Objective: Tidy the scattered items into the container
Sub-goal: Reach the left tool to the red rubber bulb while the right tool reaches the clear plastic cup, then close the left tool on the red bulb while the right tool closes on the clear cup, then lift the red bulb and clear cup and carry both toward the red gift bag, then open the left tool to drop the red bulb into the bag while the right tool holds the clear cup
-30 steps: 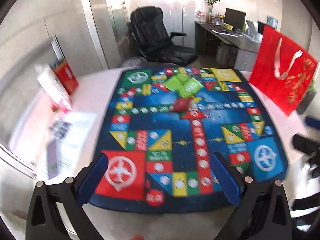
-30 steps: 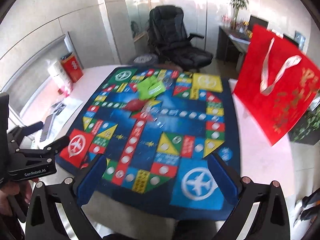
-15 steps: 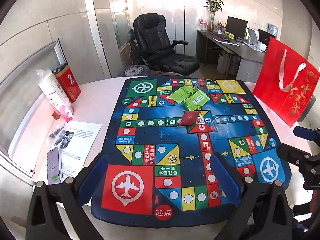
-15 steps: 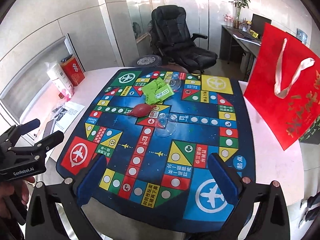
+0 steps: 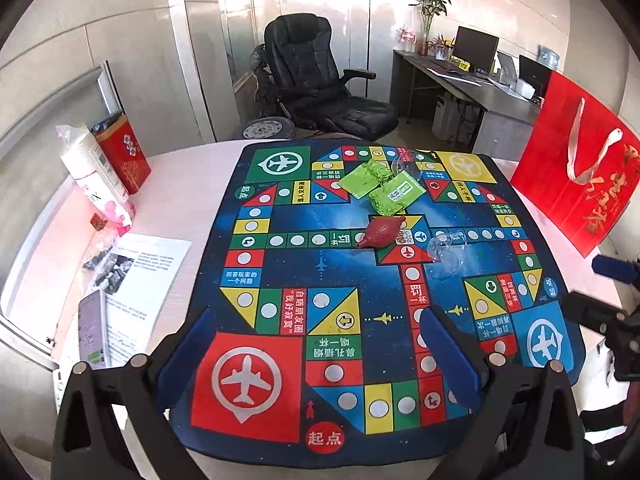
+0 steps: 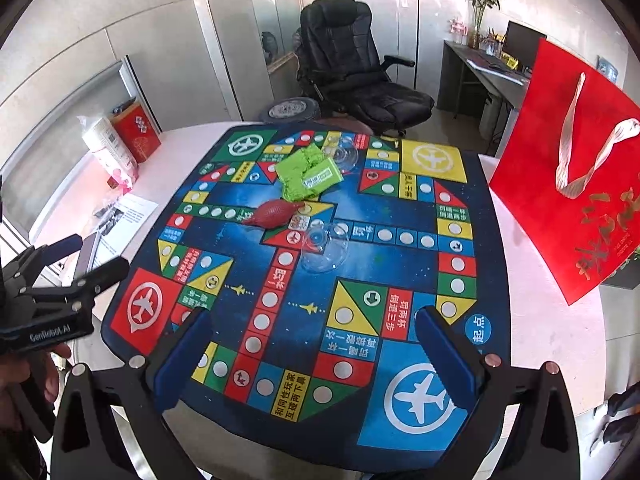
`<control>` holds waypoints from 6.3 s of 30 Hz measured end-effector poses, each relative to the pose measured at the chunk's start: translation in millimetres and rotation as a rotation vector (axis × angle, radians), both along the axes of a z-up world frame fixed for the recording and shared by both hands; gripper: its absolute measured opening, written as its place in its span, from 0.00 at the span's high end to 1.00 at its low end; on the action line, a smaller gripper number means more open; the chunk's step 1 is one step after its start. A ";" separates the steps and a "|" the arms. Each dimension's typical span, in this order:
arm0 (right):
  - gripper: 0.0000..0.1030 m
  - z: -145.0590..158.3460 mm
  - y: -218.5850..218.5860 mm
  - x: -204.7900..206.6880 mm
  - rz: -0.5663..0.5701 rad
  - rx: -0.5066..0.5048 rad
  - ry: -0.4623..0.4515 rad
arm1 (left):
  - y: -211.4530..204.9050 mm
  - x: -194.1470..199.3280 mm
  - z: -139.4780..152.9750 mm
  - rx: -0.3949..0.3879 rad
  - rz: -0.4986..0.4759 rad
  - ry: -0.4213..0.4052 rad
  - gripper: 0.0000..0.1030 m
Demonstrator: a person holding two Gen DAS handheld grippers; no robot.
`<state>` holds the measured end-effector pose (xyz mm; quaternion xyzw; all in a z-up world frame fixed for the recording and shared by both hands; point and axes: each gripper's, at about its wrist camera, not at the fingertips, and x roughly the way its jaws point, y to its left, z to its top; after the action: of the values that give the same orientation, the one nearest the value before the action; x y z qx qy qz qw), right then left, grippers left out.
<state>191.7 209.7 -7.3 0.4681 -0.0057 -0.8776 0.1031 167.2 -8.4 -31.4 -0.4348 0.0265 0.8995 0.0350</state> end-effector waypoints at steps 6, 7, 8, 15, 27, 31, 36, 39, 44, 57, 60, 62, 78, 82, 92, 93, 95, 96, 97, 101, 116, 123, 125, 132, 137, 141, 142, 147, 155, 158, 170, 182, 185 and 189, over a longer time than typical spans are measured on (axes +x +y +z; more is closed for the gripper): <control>0.00 -16.7 0.8 -19.0 0.040 -0.001 -0.001 | 8.6 -28.5 -9.2 -0.013 -0.020 0.051 0.00; 0.00 -21.4 -0.4 -24.4 0.050 0.014 0.008 | 10.4 -36.2 -10.4 -0.004 -0.028 0.061 0.00; 0.00 -25.6 -1.3 -29.4 0.058 0.027 0.016 | 11.8 -45.8 -12.8 0.007 -0.037 0.064 0.00; 0.00 -55.6 -12.3 -68.7 0.153 0.069 0.060 | 32.0 -109.0 -41.8 0.048 -0.104 0.049 0.00; 0.00 -117.0 -15.2 -120.1 0.196 0.101 0.017 | 85.5 -167.3 -100.6 -0.022 -0.323 0.005 0.00; 0.00 -132.3 -19.4 -130.8 0.208 0.102 -0.007 | 90.5 -176.5 -113.0 -0.029 -0.342 -0.008 0.00; 0.00 -145.9 -24.4 -141.3 0.201 0.120 -0.025 | 90.3 -184.5 -127.9 0.007 -0.326 -0.036 0.00; 0.00 -151.9 -25.9 -145.5 0.190 0.123 -0.044 | 97.2 -182.5 -132.9 -0.002 -0.352 -0.037 0.00; 0.00 -155.6 -28.1 -146.2 0.188 0.138 -0.035 | 103.4 -182.5 -144.8 -0.005 -0.368 -0.069 0.00; 0.00 -156.4 -29.5 -148.3 0.193 0.140 -0.023 | 100.3 -186.8 -148.8 0.025 -0.361 -0.071 0.00; 0.04 -155.4 -28.4 -147.6 0.187 0.137 -0.016 | 99.0 -186.6 -146.1 0.025 -0.359 -0.063 0.14; 0.19 -151.9 -27.1 -147.9 0.182 0.131 -0.002 | 97.9 -186.8 -143.4 0.024 -0.359 -0.060 0.25; 0.45 -144.4 -18.3 -150.7 0.166 0.086 -0.026 | 82.0 -177.9 -132.1 -0.031 -0.347 -0.065 0.57; 0.45 -141.6 -18.0 -146.9 0.163 0.094 -0.022 | 79.3 -176.2 -128.3 -0.026 -0.338 -0.061 0.57; 0.45 -126.4 -14.5 -133.9 0.162 0.081 -0.011 | 70.0 -161.7 -113.3 -0.010 -0.297 -0.065 0.57; 0.45 -122.7 -12.9 -131.2 0.163 0.077 -0.008 | 69.4 -157.8 -109.1 -0.007 -0.295 -0.064 0.57; 0.45 -113.9 -8.0 -123.9 0.158 0.074 -0.012 | 68.9 -150.4 -101.5 -0.012 -0.288 -0.061 0.57; 0.45 -109.0 -4.9 -119.9 0.153 0.071 -0.014 | 68.3 -146.1 -96.8 -0.014 -0.281 -0.062 0.57; 0.45 -102.0 -0.9 -114.2 0.151 0.062 -0.011 | 67.5 -139.9 -89.6 -0.004 -0.277 -0.057 0.57; 0.45 -68.1 21.7 -83.6 0.146 0.048 0.024 | 74.9 -113.6 -64.2 0.034 -0.271 -0.046 0.57; 0.45 26.9 165.6 16.9 0.090 0.075 0.034 | 195.0 -2.2 1.7 0.135 -0.189 -0.111 0.57; 0.45 88.6 195.0 28.0 0.146 0.063 -0.042 | 237.0 10.3 96.3 0.076 -0.177 -0.115 0.57; 0.45 105.4 198.0 27.2 0.157 0.051 -0.061 | 241.7 8.2 119.3 0.065 -0.167 -0.117 0.57; 0.45 152.3 210.2 12.0 0.170 0.043 -0.060 | 265.9 -10.2 159.9 0.094 -0.190 -0.124 0.57; 0.45 167.7 233.0 -8.6 0.123 0.042 -0.049 | 296.3 -39.4 177.6 0.086 -0.267 -0.092 0.57; 0.45 187.0 261.6 -27.2 0.060 0.050 -0.021 | 330.1 -69.0 198.3 0.062 -0.372 -0.048 0.57; 0.45 191.5 270.4 -33.0 0.041 0.047 -0.018 | 336.9 -74.9 202.2 0.063 -0.390 -0.044 0.57; 0.45 211.3 302.7 -53.6 -0.032 0.058 -0.001 | 384.2 -112.5 220.5 0.061 -0.506 -0.021 0.57; 0.45 237.4 339.8 -74.6 -0.103 0.059 0.032 | 440.9 -145.5 247.6 0.041 -0.638 0.024 0.57; 0.45 239.2 350.1 -83.2 -0.124 0.052 0.025 | 461.8 -156.6 251.7 0.029 -0.684 0.029 0.57; 0.44 210.5 387.3 -136.3 -0.199 0.001 -0.025 | 522.1 -216.2 212.7 -0.013 -0.750 -0.077 0.57; 0.44 185.8 393.6 -156.9 -0.204 -0.007 -0.063 | 531.3 -237.2 180.6 -0.026 -0.771 -0.133 0.57; 0.44 180.4 392.5 -159.6 -0.202 -0.007 -0.072 | 533.2 -241.1 173.3 -0.038 -0.768 -0.152 0.57; 0.45 175.8 393.3 -160.1 -0.207 -0.003 -0.081 | 531.5 -243.6 166.9 -0.040 -0.763 -0.163 0.57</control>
<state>31.6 603.0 168.5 0.4997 -0.0593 -0.8641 0.0121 -76.4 523.1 135.5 -0.4644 0.2010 0.7836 0.3604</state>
